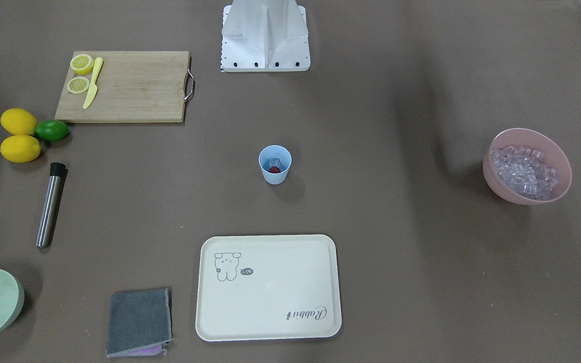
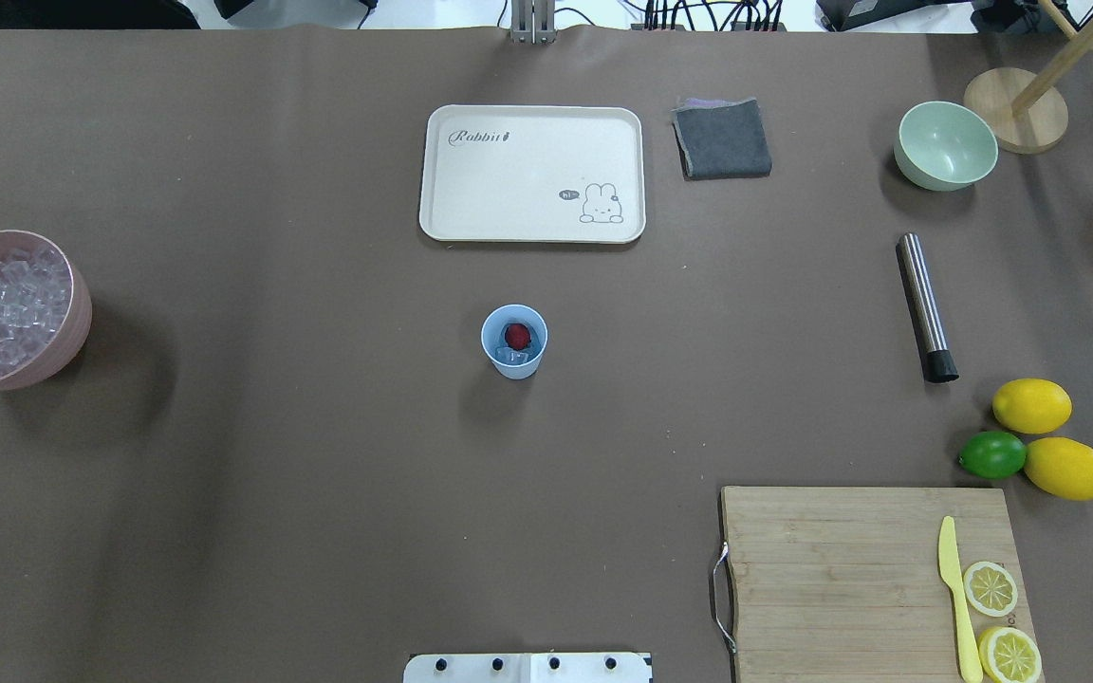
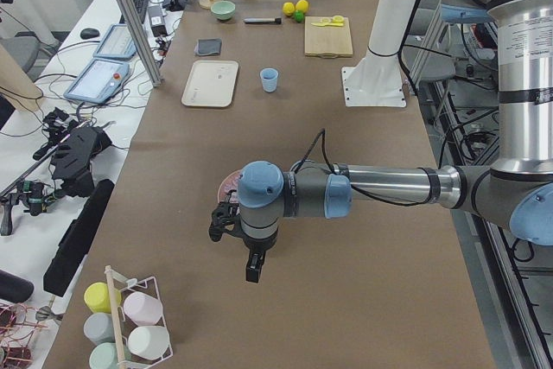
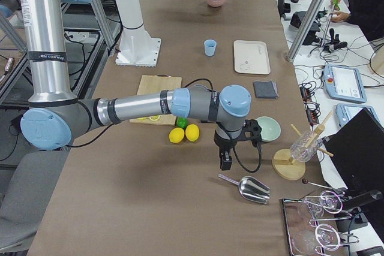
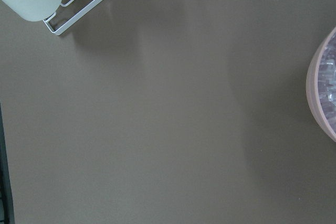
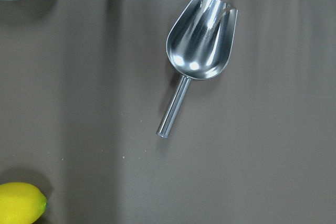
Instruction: Mash ice and strawberries in cup
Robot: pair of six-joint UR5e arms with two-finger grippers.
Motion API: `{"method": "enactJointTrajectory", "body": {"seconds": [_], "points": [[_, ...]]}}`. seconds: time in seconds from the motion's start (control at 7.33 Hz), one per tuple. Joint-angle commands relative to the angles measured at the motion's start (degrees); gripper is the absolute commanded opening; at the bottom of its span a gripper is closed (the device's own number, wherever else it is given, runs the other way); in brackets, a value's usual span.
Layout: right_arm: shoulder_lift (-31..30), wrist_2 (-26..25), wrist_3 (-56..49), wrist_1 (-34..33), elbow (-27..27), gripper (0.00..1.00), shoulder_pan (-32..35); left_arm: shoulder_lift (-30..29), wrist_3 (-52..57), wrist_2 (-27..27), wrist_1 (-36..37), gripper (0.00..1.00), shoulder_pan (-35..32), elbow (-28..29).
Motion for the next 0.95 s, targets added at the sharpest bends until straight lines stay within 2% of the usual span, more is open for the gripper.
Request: {"method": "enactJointTrajectory", "body": {"seconds": [0.0,0.55,0.82], "points": [[-1.67,-0.03,-0.29,-0.01,-0.3,1.0,-0.38,0.1,-0.25,-0.02,0.21,0.98,0.08,0.15],[-1.42,-0.38,-0.12,-0.09,0.06,1.0,-1.0,-0.6,-0.42,-0.37,-0.23,0.98,0.08,1.03],[-1.67,0.14,-0.12,-0.35,1.19,1.0,-1.53,-1.82,-0.69,-3.96,0.03,0.98,0.08,1.91]]}}
